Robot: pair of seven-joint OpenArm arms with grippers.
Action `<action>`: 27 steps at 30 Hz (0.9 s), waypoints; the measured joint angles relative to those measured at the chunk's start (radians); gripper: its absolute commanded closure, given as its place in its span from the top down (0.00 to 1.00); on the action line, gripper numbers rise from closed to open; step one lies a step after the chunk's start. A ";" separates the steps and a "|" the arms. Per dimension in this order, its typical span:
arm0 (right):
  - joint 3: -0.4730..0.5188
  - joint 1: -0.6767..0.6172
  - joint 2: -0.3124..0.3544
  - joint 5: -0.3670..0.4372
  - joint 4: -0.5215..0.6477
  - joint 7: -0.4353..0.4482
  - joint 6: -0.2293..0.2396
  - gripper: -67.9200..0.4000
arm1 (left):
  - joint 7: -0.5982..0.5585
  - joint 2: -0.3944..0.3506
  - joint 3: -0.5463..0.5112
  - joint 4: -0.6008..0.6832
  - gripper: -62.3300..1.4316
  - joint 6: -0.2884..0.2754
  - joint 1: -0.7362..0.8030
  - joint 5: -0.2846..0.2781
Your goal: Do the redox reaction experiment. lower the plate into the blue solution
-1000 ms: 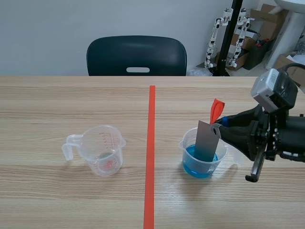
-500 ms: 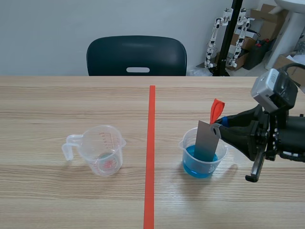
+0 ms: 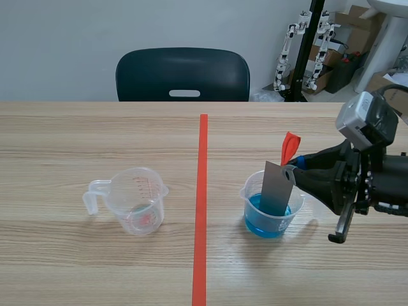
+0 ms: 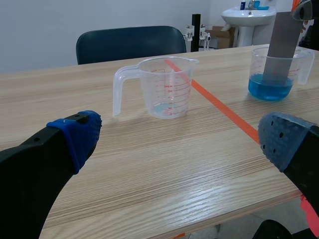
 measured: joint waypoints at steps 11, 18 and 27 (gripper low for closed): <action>0.000 0.000 0.000 0.000 0.000 0.000 0.000 0.02 | 0.000 0.000 0.000 0.000 1.00 0.000 0.000 -0.020; 0.000 0.000 0.000 0.000 0.000 0.000 0.000 0.01 | 0.000 0.000 0.000 0.000 1.00 0.000 0.000 -0.034; 0.000 0.000 0.000 0.000 0.000 0.000 0.000 0.02 | 0.000 0.000 0.000 0.000 1.00 0.000 0.000 -0.034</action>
